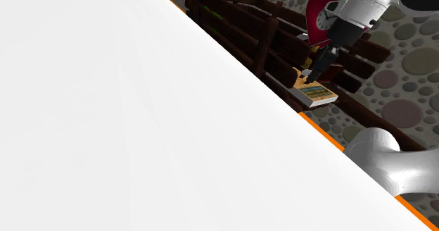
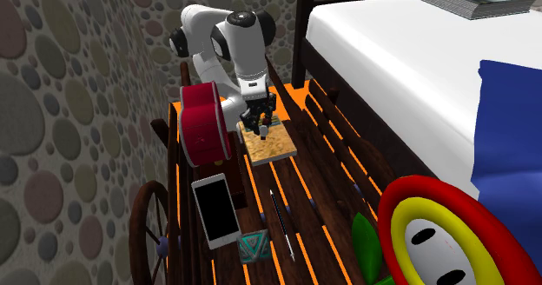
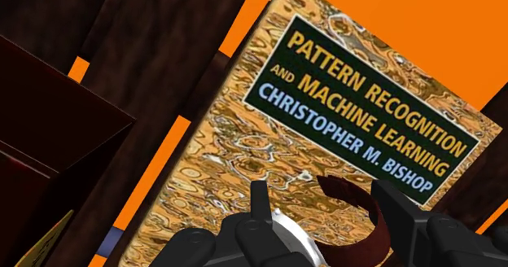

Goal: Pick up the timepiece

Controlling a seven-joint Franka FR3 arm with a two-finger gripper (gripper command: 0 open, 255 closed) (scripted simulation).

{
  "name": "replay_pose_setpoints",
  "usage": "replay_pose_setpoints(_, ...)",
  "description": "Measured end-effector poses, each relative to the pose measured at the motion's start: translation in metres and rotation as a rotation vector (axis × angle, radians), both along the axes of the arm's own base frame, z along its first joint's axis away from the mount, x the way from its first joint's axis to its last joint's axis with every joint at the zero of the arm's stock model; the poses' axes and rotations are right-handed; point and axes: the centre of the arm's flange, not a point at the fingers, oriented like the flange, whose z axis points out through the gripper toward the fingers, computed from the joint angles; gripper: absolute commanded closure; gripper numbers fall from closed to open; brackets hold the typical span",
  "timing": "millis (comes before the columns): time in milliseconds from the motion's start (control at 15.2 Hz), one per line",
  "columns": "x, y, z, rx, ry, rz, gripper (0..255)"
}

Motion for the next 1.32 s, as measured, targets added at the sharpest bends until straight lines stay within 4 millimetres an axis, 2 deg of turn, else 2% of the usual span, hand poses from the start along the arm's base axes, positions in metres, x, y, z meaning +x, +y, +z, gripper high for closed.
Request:
replay_pose_setpoints(396,-0.001,0.000,0.005,0.000,0.001,-0.001,255)
replay_pose_setpoints(1320,-0.001,0.001,0.075,0.000,0.001,0.000,255)
